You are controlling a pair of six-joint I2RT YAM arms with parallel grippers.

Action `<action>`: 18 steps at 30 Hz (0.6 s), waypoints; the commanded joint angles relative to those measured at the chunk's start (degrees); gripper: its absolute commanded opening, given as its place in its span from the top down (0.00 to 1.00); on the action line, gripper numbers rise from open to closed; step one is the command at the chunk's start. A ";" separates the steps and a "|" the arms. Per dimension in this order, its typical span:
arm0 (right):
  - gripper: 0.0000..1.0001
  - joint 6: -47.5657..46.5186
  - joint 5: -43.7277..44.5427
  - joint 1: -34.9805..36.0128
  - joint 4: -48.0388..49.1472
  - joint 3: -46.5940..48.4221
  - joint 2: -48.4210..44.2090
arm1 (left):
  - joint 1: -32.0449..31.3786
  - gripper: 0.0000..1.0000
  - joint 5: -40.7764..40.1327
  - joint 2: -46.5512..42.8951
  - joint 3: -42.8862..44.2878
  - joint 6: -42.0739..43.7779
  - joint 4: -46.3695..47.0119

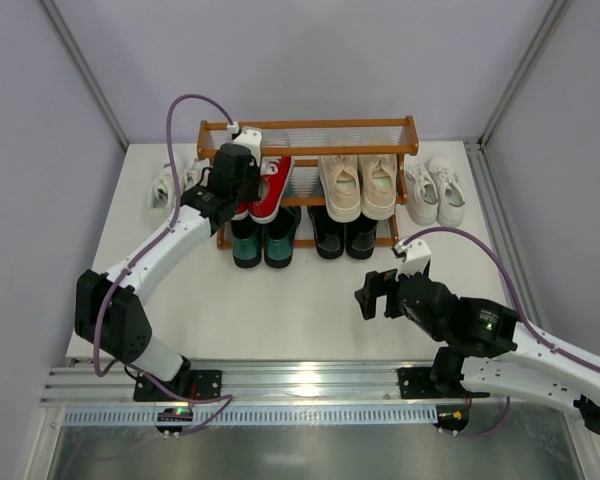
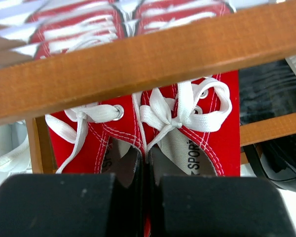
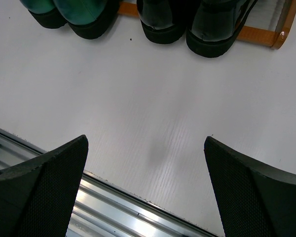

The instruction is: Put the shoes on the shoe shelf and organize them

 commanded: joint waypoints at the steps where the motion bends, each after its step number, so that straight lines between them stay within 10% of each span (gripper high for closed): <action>1: 0.00 1.22 1.60 0.37 0.43 -0.02 -0.36 | 1.37 1.00 -0.20 -1.00 5.51 0.54 14.37; 15: 0.00 1.83 2.13 0.37 -0.36 -0.29 -1.15 | 4.63 0.99 4.63 3.66 7.80 -1.83 12.44; 17: 0.00 1.92 2.04 0.37 -0.27 -0.29 -1.07 | 4.54 0.91 5.59 3.66 7.71 -3.32 12.18; 18: 0.00 1.92 2.04 0.28 -0.36 -0.29 -1.24 | 4.46 0.70 5.77 3.40 7.54 -4.02 12.00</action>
